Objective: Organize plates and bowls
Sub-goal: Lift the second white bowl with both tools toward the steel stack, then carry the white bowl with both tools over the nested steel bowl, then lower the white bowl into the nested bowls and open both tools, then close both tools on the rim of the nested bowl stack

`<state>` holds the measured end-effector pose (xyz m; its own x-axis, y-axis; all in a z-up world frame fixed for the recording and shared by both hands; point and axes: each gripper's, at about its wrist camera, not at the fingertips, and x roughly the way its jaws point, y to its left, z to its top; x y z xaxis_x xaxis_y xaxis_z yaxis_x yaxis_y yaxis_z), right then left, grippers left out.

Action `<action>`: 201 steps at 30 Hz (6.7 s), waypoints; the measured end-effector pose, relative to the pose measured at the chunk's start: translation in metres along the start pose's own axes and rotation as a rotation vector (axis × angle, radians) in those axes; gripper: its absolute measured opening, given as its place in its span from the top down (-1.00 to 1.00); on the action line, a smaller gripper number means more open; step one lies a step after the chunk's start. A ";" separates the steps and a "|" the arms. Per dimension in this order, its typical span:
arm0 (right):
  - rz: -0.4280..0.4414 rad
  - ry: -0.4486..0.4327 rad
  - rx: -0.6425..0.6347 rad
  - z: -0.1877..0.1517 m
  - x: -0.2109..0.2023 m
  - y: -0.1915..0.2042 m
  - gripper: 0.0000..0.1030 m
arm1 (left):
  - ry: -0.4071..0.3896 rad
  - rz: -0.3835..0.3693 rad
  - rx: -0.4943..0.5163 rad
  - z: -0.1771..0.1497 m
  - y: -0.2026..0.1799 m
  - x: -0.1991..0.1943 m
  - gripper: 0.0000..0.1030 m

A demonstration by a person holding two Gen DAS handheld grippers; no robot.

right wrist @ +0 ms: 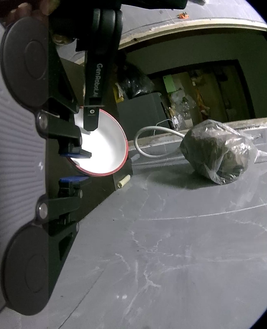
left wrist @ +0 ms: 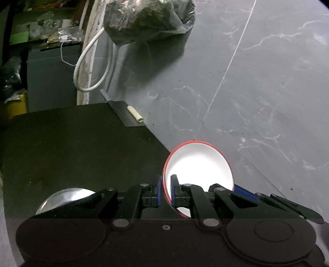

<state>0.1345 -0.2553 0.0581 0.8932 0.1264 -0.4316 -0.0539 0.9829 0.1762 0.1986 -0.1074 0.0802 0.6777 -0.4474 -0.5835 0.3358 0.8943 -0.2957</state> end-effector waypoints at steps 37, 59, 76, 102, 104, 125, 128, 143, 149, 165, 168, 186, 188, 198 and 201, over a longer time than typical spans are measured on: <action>0.276 0.175 -0.213 -0.047 -0.075 0.079 0.61 | -0.010 0.159 -0.192 -0.105 0.042 -0.127 0.84; 0.542 0.422 -0.329 -0.053 -0.021 0.094 0.60 | 0.137 0.295 -0.429 -0.136 0.077 -0.123 0.82; 0.718 0.555 -0.407 -0.061 0.003 0.082 0.59 | 0.248 0.450 -0.544 -0.148 0.058 -0.106 0.74; 0.749 0.620 -0.449 -0.059 0.021 0.092 0.56 | 0.353 0.502 -0.477 -0.136 0.052 -0.093 0.66; 0.747 0.612 -0.455 -0.058 0.020 0.093 0.56 | 0.357 0.485 -0.482 -0.136 0.054 -0.092 0.66; 0.729 0.633 -0.499 -0.062 0.006 0.097 0.55 | 0.421 0.471 -0.465 -0.136 0.060 -0.093 0.66; 0.729 0.633 -0.503 -0.062 0.007 0.097 0.55 | 0.420 0.470 -0.468 -0.136 0.062 -0.093 0.66; 0.682 0.562 -0.412 -0.047 0.009 0.076 -0.20 | 0.355 0.532 -0.440 -0.126 0.056 -0.105 -0.50; 0.643 0.558 -0.367 -0.043 0.017 0.066 -0.75 | 0.325 0.575 -0.399 -0.119 0.055 -0.113 -0.69; 0.465 0.635 -0.356 -0.057 0.034 0.064 -0.99 | 0.380 0.719 -0.507 -0.145 0.102 -0.135 -0.98; 0.438 0.647 -0.366 -0.057 0.034 0.065 -0.99 | 0.402 0.721 -0.492 -0.150 0.105 -0.134 -0.98; 0.412 0.698 -0.465 -0.062 0.040 0.076 -0.99 | 0.436 0.680 -0.286 -0.145 0.086 -0.120 -0.96; 0.411 0.701 -0.468 -0.063 0.041 0.077 -0.99 | 0.438 0.660 -0.279 -0.147 0.084 -0.116 -0.95; 0.411 0.724 -0.500 -0.069 0.044 0.082 -0.99 | 0.484 0.634 -0.265 -0.158 0.081 -0.096 -0.82; 0.414 0.735 -0.484 -0.069 0.045 0.080 -0.99 | 0.474 0.620 -0.279 -0.157 0.081 -0.096 -0.67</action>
<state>0.1398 -0.1617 -0.0088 0.2699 0.3652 -0.8909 -0.6255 0.7700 0.1262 0.0580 0.0075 -0.0063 0.3177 0.1163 -0.9410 -0.2249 0.9734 0.0443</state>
